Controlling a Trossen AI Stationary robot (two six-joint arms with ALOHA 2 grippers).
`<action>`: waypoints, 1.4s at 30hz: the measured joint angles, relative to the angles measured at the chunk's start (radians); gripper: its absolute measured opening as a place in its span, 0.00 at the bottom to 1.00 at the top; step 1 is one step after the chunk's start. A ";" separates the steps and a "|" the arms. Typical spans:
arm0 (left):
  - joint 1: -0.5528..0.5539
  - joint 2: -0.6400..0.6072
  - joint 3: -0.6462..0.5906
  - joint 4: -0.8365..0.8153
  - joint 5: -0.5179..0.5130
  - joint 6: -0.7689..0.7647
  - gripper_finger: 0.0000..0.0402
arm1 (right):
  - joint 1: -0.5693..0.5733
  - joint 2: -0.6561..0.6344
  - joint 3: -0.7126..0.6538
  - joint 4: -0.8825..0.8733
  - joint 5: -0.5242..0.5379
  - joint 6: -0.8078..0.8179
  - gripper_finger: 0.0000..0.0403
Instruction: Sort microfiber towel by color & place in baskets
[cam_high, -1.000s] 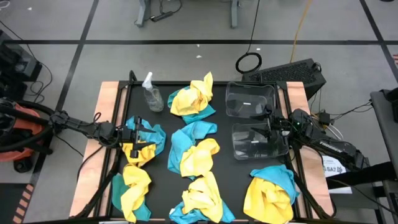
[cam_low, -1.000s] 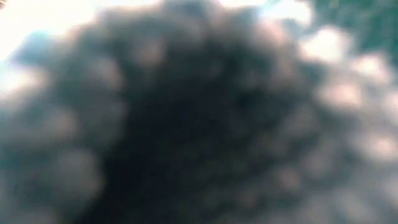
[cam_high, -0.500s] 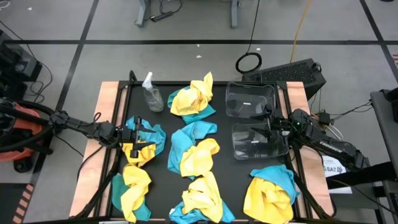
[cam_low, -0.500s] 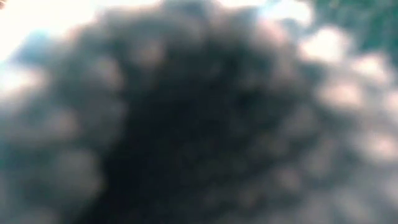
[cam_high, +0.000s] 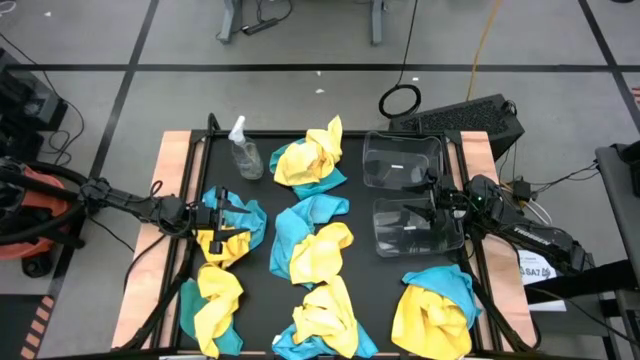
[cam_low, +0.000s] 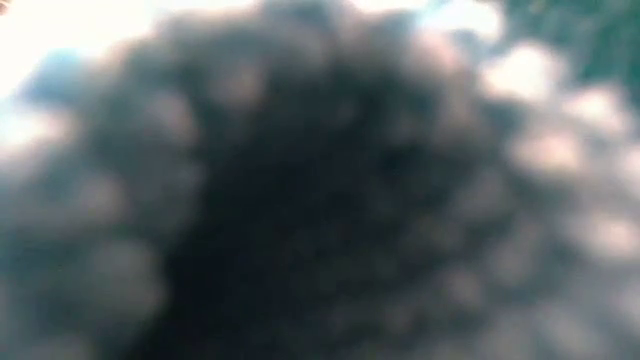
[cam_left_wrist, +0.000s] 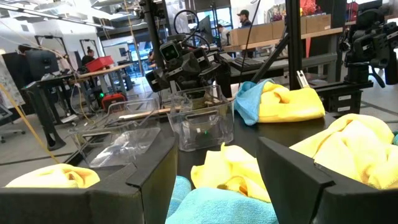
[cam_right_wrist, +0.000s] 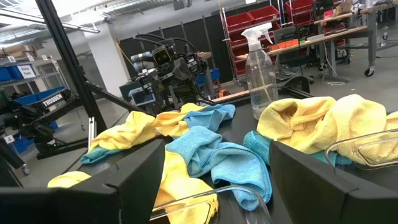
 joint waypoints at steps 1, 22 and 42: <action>0.000 0.000 0.000 0.000 0.000 0.000 0.56 | 0.000 0.000 0.000 0.000 0.000 0.000 0.70; 0.000 0.000 0.000 0.000 0.000 0.000 0.56 | 0.000 0.000 0.000 0.005 0.000 0.000 0.70; 0.000 0.000 0.000 0.000 0.000 0.000 0.56 | 0.000 0.000 0.000 0.269 0.031 0.103 0.70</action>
